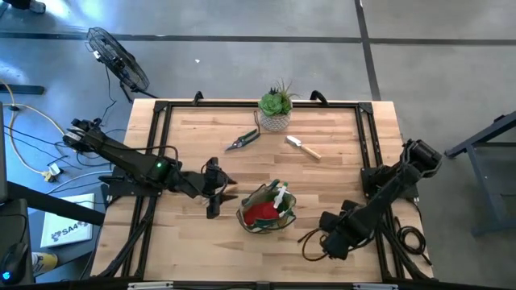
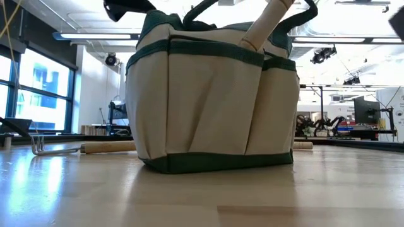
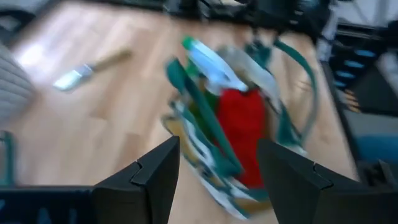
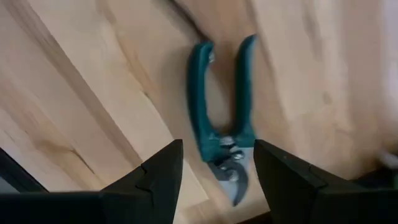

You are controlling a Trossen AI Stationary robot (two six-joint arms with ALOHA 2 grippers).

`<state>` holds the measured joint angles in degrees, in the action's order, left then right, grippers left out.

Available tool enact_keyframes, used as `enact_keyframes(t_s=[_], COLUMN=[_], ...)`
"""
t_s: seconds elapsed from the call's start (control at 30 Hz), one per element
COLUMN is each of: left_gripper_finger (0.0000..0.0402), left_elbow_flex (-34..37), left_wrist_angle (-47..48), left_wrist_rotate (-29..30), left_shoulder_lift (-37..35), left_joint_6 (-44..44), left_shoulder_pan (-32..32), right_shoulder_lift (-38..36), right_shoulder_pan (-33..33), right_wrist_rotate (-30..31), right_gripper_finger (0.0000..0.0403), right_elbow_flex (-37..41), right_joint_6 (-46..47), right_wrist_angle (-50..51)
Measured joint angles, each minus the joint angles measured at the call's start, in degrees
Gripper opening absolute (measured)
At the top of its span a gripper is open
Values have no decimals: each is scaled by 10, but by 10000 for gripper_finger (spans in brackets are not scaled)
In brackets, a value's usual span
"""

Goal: Pick & Place Garden tools in Gardening bag
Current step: Put the bottom green shear scissors into the green gardening bag

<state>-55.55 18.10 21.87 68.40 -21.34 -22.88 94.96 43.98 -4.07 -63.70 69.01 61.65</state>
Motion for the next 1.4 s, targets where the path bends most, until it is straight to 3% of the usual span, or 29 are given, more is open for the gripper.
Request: enact_keyframes(t_s=[0.17, 0.47, 0.7, 0.9, 1.03, 1.23, 1.4], left_gripper_finger=[207, 207, 207, 207, 207, 207, 207], left_elbow_flex=[0, 0, 0, 0, 0, 0, 0], left_wrist_angle=[44, 66, 73, 77, 79, 123, 192], left_wrist_rotate=[-48, -48, -45, -44, -44, -82, -141], left_shoulder_lift=[0, 0, 0, 1, 1, 1, 1], left_joint_6=[-34, -49, -46, -45, -45, -90, -158], left_shoulder_pan=[0, 0, 0, 0, 0, 0, -1], right_shoulder_lift=[0, 0, -2, -3, -3, -2, -2], right_shoulder_pan=[-23, -51, -51, -56, -59, -59, -58], right_wrist_rotate=[-23, -21, -26, -24, -17, -15, -3], right_gripper_finger=[188, 188, 188, 186, 153, 44, 35], right_elbow_flex=[51, 102, 149, 171, 173, 174, 174], right_joint_6=[-34, -44, -41, 0, -1, -16, -27], right_wrist_angle=[-95, -141, -234, -244, -243, -235, -236])
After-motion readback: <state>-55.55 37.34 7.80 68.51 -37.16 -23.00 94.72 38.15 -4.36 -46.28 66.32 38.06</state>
